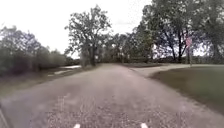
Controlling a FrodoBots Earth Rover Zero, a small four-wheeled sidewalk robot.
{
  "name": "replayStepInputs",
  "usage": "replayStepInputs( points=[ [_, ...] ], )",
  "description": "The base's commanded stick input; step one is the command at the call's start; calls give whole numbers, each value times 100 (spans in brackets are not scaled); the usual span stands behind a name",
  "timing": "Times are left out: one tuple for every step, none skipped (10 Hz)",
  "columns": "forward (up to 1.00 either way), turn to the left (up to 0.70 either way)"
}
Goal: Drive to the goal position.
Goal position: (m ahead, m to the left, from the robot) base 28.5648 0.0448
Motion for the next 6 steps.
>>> replayStepInputs(
  points=[
    [100,0],
    [100,0],
    [100,0],
    [100,0],
    [100,0],
    [100,0]
  ],
)
